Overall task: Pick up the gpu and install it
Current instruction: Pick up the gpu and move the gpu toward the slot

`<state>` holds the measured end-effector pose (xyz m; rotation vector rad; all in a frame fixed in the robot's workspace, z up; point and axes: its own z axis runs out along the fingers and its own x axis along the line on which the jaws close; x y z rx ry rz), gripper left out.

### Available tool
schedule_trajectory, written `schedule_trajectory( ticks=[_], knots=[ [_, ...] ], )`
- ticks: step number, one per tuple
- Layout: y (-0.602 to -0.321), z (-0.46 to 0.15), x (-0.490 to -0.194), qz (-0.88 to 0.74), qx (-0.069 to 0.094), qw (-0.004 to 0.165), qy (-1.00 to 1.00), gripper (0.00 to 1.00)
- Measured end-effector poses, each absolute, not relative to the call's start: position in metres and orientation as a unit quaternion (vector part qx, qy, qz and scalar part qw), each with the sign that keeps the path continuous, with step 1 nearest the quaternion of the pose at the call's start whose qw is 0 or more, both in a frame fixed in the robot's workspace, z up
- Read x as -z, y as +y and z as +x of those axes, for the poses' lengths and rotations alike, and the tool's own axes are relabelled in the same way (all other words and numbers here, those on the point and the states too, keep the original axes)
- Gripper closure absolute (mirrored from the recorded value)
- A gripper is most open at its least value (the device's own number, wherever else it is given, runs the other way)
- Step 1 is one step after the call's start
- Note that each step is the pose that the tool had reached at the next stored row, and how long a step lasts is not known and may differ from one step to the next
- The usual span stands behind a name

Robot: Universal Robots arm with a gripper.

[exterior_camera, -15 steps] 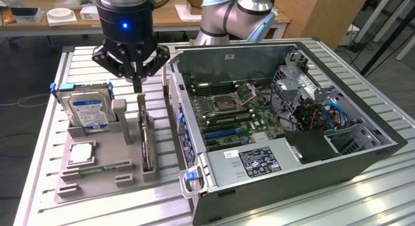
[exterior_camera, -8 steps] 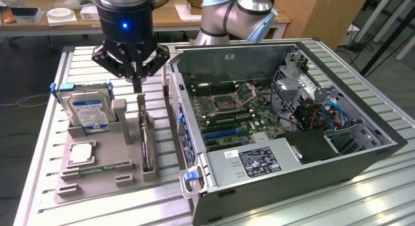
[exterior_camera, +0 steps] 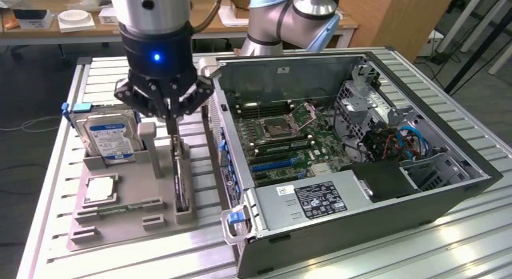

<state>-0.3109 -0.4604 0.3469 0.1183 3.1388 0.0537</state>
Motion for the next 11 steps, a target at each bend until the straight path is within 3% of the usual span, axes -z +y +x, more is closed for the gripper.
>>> schedule_trajectory(
  ticks=[11],
  knots=[
    [-0.488, -0.311, -0.327, 0.038, -0.017, 0.000, 0.999, 0.89]
  ],
)
